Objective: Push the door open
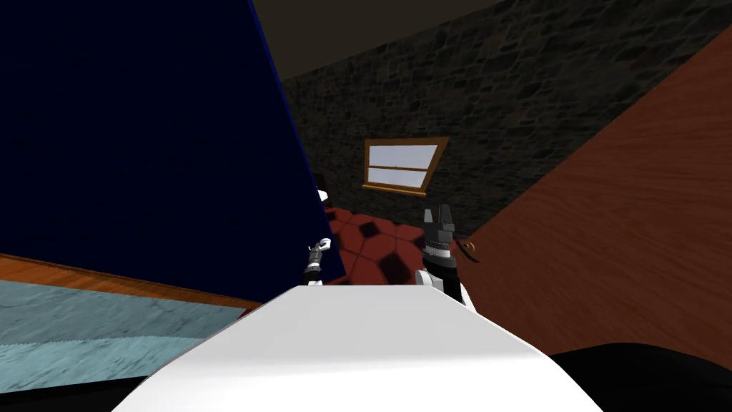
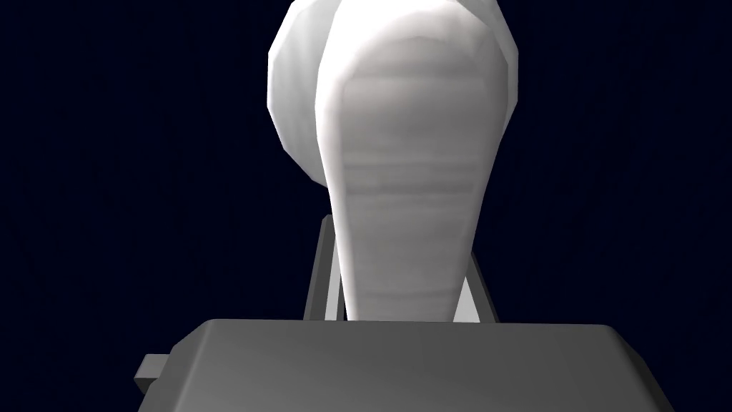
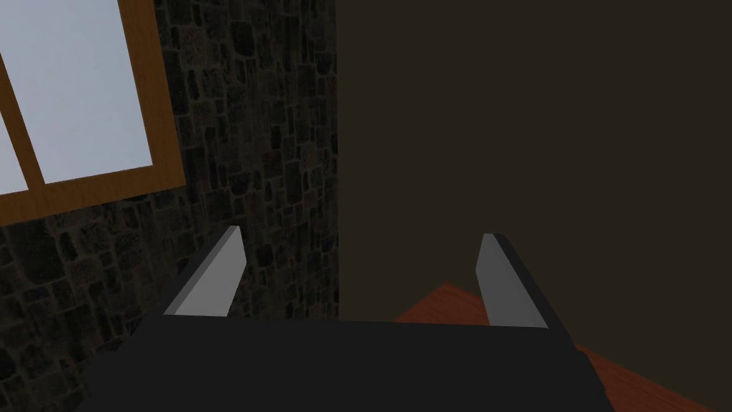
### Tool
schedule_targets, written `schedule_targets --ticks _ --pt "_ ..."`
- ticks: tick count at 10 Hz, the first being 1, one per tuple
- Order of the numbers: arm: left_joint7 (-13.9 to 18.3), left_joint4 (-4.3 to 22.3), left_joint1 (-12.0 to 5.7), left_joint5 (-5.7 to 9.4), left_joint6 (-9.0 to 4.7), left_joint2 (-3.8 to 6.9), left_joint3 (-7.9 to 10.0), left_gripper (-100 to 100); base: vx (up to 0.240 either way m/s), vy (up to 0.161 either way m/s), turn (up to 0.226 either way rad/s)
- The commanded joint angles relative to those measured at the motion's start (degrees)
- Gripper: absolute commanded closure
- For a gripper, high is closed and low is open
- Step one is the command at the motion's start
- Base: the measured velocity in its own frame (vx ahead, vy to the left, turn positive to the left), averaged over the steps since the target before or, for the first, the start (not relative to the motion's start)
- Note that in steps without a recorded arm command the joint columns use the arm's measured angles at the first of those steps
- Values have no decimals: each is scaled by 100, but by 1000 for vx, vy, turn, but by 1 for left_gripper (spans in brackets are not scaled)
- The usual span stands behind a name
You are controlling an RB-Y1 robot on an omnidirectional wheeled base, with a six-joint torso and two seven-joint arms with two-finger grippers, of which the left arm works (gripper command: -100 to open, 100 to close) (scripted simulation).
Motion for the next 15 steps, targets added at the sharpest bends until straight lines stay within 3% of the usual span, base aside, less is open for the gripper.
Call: schedule_targets --ticks 1,6,7,15 --pt "-68 -82 12 66 6 45 162 100 225 -46 61" --pt "-175 -44 0 246 -9 66 518 100 217 -22 64" --pt "-175 -44 0 246 -9 66 518 100 162 -36 49" --pt "-324 10 -17 496 -31 -42 1013 100 184 -31 63"
